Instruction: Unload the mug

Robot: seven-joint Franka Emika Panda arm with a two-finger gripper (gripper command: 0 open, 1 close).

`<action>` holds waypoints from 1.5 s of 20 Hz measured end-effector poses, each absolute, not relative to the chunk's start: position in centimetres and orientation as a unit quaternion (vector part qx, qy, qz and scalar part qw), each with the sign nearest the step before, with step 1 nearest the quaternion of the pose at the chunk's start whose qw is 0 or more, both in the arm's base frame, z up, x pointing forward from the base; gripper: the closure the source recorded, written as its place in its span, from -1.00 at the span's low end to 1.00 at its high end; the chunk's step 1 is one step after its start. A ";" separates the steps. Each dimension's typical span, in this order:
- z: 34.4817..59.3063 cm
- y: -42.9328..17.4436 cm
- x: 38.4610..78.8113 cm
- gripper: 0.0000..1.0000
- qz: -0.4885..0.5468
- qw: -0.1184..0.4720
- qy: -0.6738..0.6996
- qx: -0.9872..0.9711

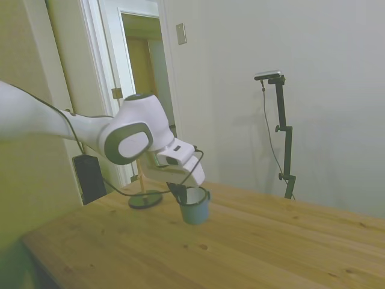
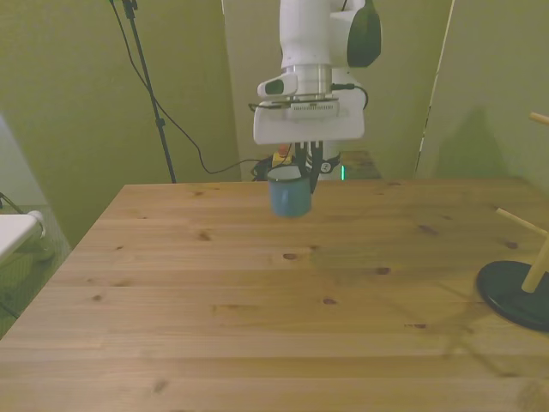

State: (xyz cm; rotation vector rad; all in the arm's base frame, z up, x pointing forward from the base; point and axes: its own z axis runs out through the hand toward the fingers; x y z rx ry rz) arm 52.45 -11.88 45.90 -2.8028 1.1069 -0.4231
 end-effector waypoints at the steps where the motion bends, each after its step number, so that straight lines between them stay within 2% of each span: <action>1: 44.9 -12.3 53.2 1.00 -0.132 0.046 0.365 -0.920; 7: 42.2 -13.5 56.1 1.00 -0.113 0.038 0.375 -0.920; 16: 38.5 -13.8 57.4 1.00 -0.087 0.030 0.382 -0.920; 19: 38.0 -13.8 57.7 1.00 -0.085 0.029 0.384 -0.919; 20: 38.0 -13.7 57.7 -1.00 -0.085 0.030 0.386 -0.918; 30: 36.6 -12.5 57.7 -1.00 -0.065 0.042 0.388 -0.918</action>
